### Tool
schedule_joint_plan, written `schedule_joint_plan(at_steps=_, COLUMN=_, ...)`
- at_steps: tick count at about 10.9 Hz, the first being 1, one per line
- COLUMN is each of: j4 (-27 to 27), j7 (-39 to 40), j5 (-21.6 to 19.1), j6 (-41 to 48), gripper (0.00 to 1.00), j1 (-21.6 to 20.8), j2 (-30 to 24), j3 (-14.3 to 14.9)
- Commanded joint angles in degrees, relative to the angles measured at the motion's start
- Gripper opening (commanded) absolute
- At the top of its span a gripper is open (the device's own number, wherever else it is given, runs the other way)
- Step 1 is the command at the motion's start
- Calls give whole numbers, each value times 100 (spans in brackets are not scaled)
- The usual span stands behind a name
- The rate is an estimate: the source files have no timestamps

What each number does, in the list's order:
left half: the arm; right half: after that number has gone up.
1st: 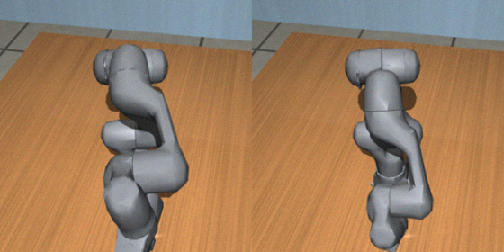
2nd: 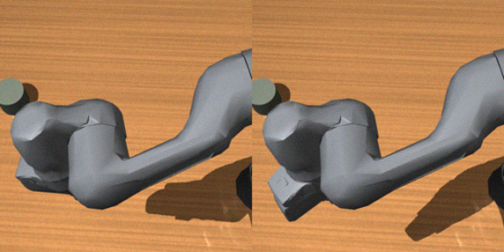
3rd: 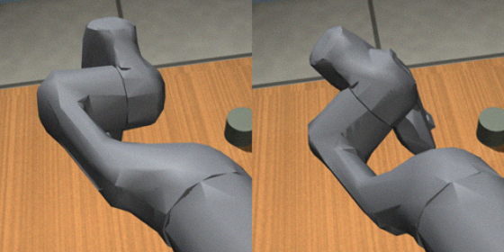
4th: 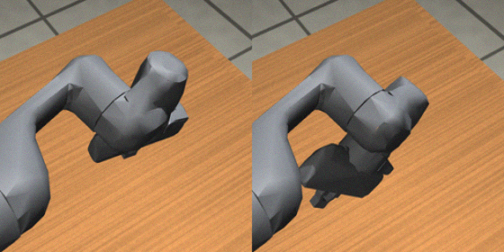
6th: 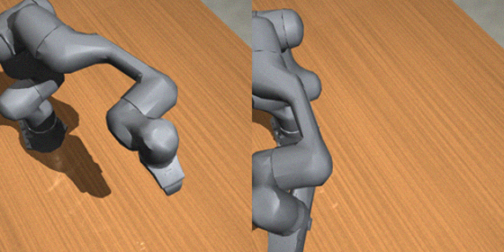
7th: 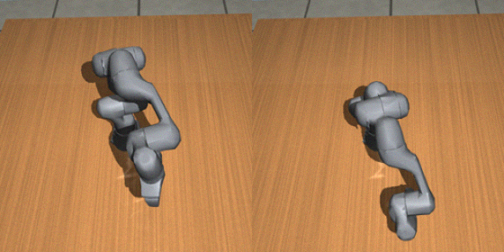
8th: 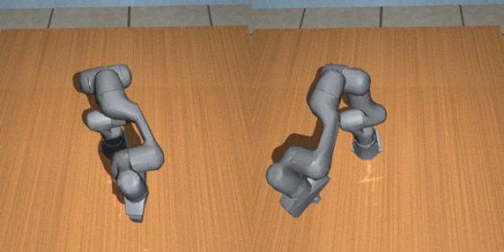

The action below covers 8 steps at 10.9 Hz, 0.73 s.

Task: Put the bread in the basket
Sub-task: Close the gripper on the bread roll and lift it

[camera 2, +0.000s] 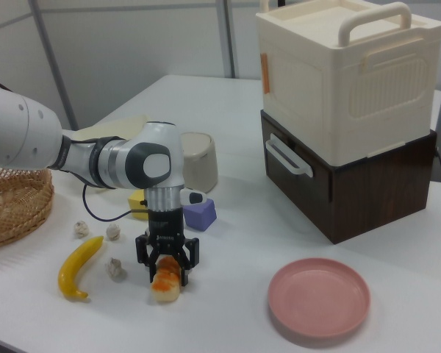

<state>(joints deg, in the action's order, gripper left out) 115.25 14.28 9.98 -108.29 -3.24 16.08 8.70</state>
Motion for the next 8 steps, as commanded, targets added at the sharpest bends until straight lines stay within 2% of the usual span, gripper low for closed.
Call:
schedule_joint_plan(at_steps=1, j4=-37, j7=22, j5=57, j6=-175, gripper=40, j1=-27, j2=-35, j3=18)
schedule_joint_plan(at_steps=2, j4=-46, j7=13, j5=57, j6=-166, gripper=35, j1=-36, j2=-44, j3=18)
schedule_joint_plan(at_steps=5, j4=-81, j7=-206, j5=31, j6=87, gripper=34, j1=-132, j2=-297, j3=0)
schedule_joint_plan(at_steps=7, j4=-352, j7=-294, j5=-13, j6=465, gripper=34, j1=-299, j2=-421, j3=-18)
schedule_joint_plan(at_steps=8, j4=-685, j7=-477, j5=-48, j6=772, gripper=34, j1=-526, j2=-457, j3=-18)
